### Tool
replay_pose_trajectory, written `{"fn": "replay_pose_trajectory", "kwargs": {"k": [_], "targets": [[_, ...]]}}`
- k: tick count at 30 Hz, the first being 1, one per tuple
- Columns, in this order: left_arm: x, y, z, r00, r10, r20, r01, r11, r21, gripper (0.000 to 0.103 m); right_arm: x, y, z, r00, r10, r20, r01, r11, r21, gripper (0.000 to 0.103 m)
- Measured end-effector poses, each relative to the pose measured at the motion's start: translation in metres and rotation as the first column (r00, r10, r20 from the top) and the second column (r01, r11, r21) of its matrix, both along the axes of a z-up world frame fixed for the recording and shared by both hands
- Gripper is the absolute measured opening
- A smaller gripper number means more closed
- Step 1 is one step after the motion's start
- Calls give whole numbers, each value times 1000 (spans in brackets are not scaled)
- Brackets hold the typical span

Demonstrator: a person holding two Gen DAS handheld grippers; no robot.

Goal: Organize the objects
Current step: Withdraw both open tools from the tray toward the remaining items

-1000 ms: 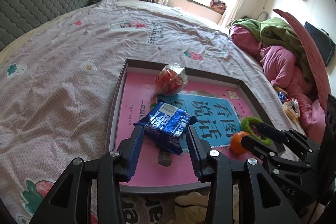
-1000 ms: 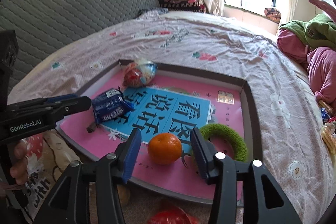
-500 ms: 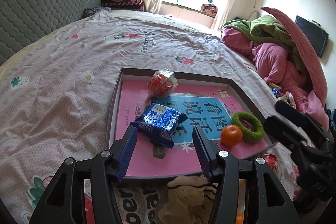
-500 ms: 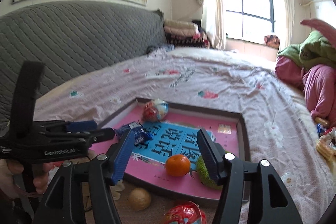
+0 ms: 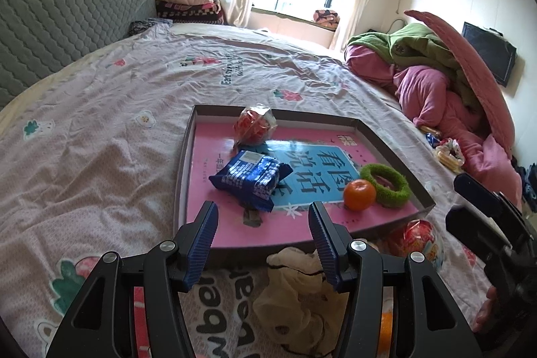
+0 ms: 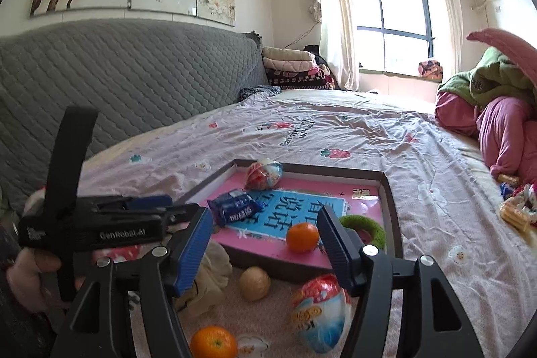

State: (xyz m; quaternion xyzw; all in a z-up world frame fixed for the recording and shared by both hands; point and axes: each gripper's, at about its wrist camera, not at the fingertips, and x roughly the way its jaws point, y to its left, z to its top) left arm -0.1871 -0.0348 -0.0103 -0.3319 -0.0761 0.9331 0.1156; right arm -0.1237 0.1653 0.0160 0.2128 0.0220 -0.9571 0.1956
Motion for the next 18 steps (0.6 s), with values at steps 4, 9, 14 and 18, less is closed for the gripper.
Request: {"fn": "replay_pose_trajectory", "kwargs": {"k": [4,9,14,18], "targets": [[4,1,-3,1000,-26,15,26,1000,15,58,10,-3,-11,1000,8,22,-8,1000,20,65],[9,5,-3,998,-61,18,61,998,6,58,22,-7,-26,997,16,71,-18,1000,24,65],[14,12,-5,993,-110,30,110,994,-7,58,32,-11,-34,996,22,91,-25,999,28,65],[19,16,-7,991,-130,31,131,991,-24,58,37,-14,-41,993,20,114,-25,999,44,65]]}}
